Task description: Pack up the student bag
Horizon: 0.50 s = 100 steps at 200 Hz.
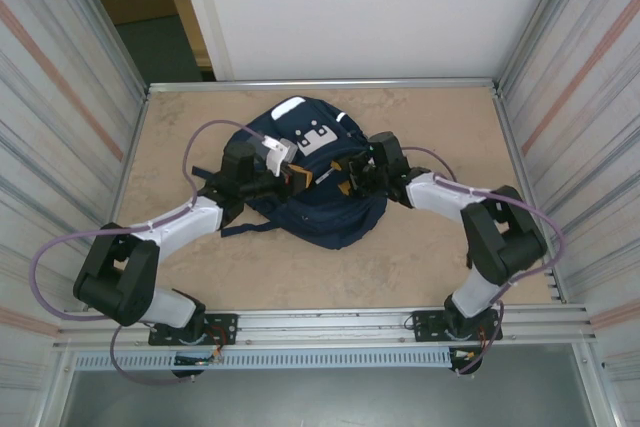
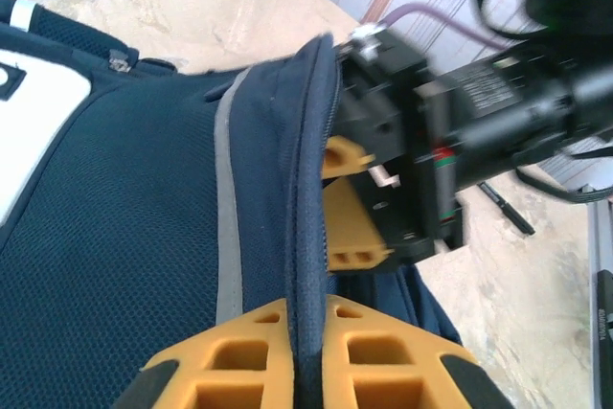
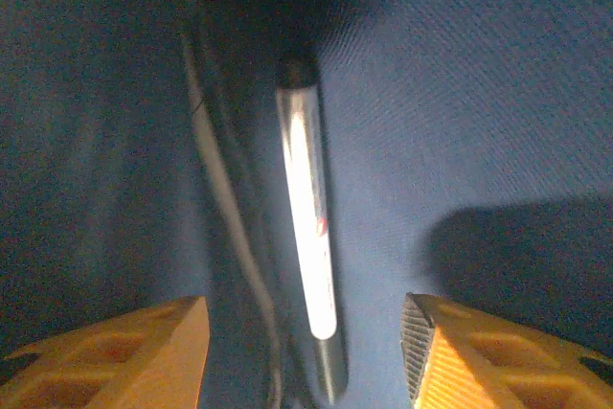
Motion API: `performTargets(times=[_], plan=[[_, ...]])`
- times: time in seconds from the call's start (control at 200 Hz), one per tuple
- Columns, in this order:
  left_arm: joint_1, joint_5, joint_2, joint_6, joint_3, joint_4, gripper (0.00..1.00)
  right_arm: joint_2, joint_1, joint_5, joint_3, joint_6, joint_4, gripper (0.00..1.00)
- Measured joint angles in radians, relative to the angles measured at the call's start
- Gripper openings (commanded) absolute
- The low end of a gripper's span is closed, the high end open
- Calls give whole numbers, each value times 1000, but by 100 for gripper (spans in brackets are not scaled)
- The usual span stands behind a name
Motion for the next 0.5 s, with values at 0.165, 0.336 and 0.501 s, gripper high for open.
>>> performTargets(times=[0.165,0.336,0.501], plan=[[19,-9,0,-15,-2,6,9,-209,-38,5,-37,-150,-154,58],[34,-8,0,-96,-3,26,9,-432,-186,63,-37,-375,-368,63],[74,0,0,-281,-27,107,8,-521,-469,93,-41,-640,-589,68]])
